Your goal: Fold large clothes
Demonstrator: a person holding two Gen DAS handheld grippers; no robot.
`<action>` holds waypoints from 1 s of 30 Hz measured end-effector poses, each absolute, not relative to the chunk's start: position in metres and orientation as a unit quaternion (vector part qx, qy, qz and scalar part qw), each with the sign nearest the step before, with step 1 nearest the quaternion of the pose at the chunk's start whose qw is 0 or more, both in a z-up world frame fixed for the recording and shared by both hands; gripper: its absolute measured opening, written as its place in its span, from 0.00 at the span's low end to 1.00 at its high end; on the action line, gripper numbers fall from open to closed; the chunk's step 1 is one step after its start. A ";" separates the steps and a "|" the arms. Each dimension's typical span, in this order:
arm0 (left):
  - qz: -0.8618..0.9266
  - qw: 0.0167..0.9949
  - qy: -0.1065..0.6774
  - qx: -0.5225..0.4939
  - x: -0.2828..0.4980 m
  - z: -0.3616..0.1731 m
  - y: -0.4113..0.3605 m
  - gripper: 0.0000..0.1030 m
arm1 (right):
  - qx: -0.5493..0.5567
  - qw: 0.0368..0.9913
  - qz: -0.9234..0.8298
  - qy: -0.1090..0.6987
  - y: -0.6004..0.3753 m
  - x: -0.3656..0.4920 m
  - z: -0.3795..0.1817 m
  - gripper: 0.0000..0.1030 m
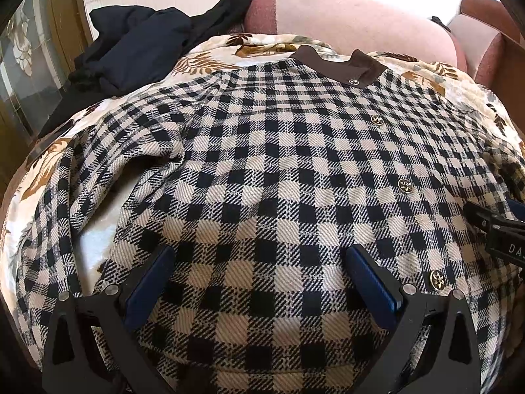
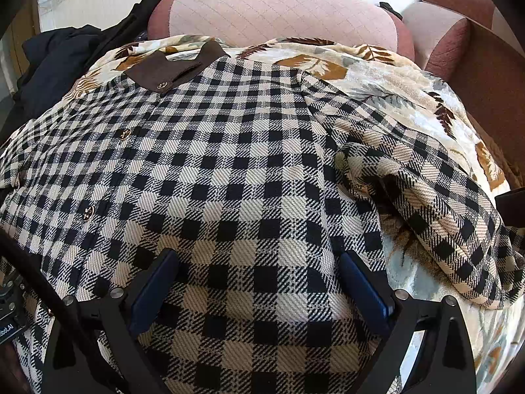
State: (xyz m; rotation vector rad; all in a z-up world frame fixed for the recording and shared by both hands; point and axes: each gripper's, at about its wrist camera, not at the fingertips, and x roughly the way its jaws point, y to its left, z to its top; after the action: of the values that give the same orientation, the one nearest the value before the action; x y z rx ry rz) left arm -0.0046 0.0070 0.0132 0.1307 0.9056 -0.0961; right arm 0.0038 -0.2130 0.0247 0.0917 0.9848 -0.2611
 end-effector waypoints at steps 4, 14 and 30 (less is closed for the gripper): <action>-0.047 0.896 0.437 0.063 -0.006 0.012 0.007 1.00 | 0.044 0.872 -0.125 0.471 -0.213 0.004 0.025 0.97; -0.046 0.897 0.435 0.063 -0.008 0.011 0.007 1.00 | 0.044 0.872 -0.125 0.471 -0.213 0.004 0.025 0.97; -0.043 0.899 0.431 0.061 -0.005 0.009 0.010 1.00 | 0.043 0.872 -0.125 0.471 -0.213 0.004 0.024 0.98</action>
State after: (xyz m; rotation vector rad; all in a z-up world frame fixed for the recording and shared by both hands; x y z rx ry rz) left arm -0.0054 0.0102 0.0093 0.1261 0.8932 -0.0896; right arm 0.0039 -0.2131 0.0242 0.0906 0.9847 -0.2621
